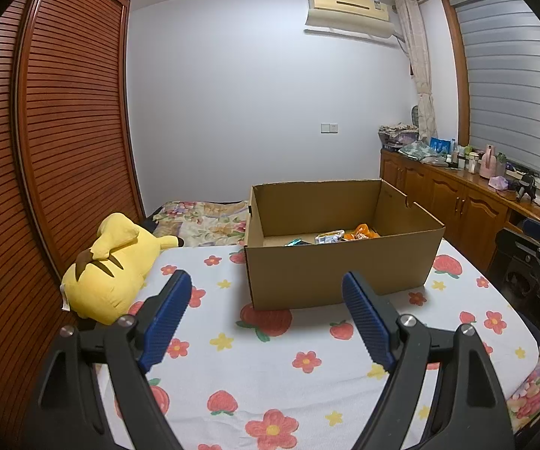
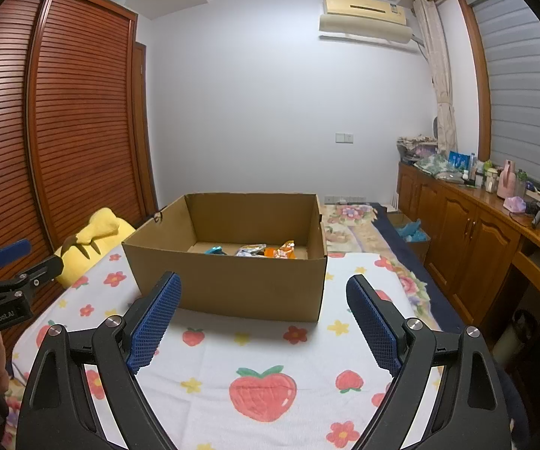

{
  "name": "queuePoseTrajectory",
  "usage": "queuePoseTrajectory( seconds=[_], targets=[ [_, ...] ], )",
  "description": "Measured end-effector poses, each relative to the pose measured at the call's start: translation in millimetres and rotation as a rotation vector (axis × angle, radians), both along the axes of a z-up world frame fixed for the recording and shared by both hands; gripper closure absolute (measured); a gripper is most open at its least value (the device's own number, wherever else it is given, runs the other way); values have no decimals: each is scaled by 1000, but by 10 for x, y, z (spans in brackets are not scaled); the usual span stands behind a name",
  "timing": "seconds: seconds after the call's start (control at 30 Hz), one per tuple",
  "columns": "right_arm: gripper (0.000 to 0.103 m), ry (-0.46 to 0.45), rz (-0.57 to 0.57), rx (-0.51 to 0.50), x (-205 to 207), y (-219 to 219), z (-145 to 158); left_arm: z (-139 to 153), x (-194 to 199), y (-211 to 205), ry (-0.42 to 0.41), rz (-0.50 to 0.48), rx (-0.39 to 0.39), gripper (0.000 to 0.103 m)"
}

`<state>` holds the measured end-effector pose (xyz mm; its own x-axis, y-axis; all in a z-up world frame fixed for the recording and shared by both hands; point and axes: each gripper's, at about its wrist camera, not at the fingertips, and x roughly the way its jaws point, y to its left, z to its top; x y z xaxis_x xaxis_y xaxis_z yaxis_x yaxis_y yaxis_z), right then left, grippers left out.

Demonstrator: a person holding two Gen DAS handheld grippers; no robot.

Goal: Organize snacks

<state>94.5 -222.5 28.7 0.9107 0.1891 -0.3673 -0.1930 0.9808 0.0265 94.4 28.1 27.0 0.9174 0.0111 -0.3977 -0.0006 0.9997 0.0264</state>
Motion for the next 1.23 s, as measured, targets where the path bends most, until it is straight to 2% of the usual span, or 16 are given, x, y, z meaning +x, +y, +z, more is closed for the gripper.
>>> queuePoseTrajectory(
  seconds=[1.23],
  targets=[
    [12, -2, -4, 5, -2, -8, 5, 47, -80, -29, -14, -14, -3, 20]
  ],
)
